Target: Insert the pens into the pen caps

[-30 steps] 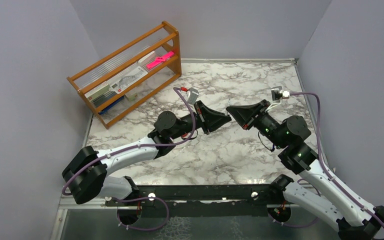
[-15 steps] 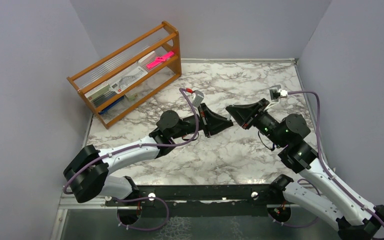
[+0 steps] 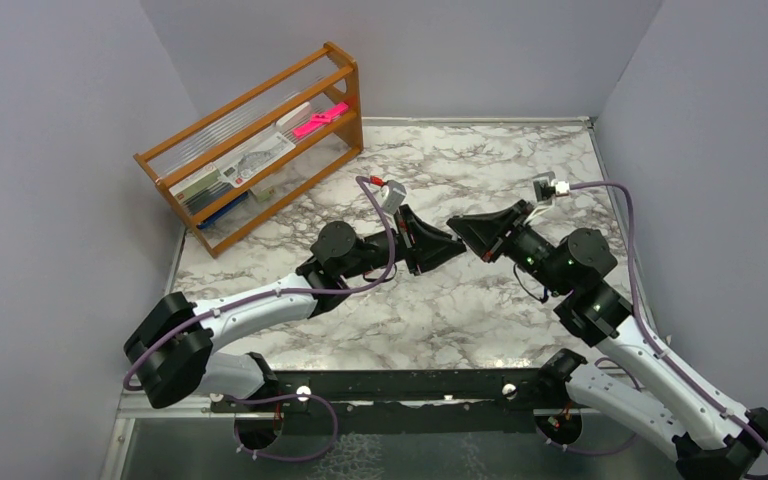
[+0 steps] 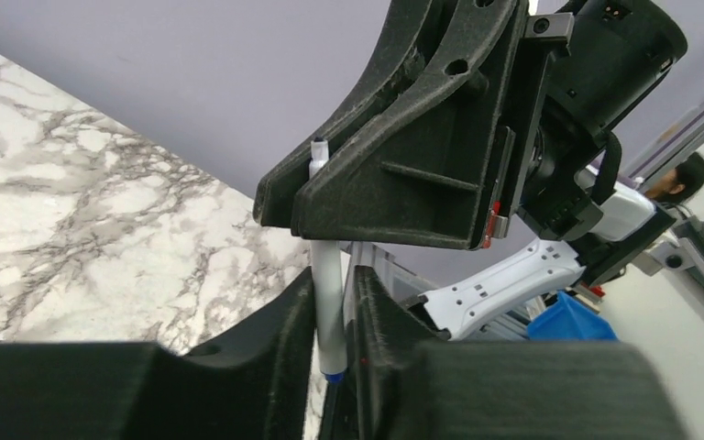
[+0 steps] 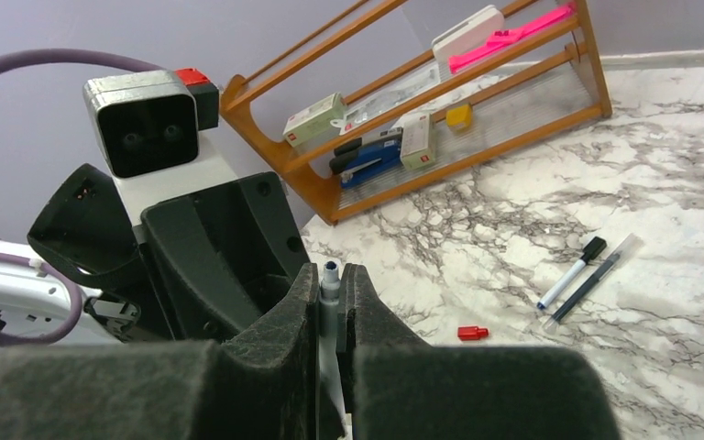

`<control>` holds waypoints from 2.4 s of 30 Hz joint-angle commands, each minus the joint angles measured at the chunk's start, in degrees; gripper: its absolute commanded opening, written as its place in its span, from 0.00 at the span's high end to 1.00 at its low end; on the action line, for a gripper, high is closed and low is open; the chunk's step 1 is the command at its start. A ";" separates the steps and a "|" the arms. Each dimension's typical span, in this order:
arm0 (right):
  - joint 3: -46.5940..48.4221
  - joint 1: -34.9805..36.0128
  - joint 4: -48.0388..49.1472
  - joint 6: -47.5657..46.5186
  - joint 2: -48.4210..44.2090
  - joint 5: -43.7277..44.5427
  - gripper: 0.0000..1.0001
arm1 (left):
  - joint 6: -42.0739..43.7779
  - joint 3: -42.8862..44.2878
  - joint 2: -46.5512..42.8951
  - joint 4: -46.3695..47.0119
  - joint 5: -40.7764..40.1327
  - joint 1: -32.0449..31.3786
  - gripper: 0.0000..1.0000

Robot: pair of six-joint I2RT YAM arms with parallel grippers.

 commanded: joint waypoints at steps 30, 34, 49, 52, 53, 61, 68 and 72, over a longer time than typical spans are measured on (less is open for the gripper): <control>4.14 6.99 1.36 -15.81 48.29 -1.66 0.99 | -6.99 -22.69 -28.14 -27.49 -11.44 29.97 1.00; 4.87 9.00 6.31 -13.10 55.21 -3.75 0.99 | -5.29 -21.78 -28.63 -30.72 -12.49 30.36 1.00; 15.89 10.98 6.72 -14.88 69.19 -3.97 0.99 | -1.68 -20.12 -29.58 -35.15 -12.33 31.33 1.00; 17.16 10.99 6.58 -15.03 70.31 -4.04 0.99 | -1.18 -20.02 -29.56 -35.57 -12.42 31.59 1.00; 17.62 10.98 6.35 -15.03 70.71 -3.91 0.99 | -1.14 -20.02 -29.50 -35.59 -12.42 31.70 1.00; 21.42 10.98 5.43 -15.24 73.40 -2.43 0.99 | -1.21 -20.30 -27.76 -34.33 -11.81 32.04 1.00; 22.77 10.97 6.13 -17.55 70.45 -4.54 0.99 | -1.05 -20.55 -27.38 -34.17 -11.19 32.44 1.00; 20.83 10.98 7.62 -19.63 65.81 -4.14 0.90 | -1.16 -20.90 -28.35 -34.49 -11.49 32.96 1.00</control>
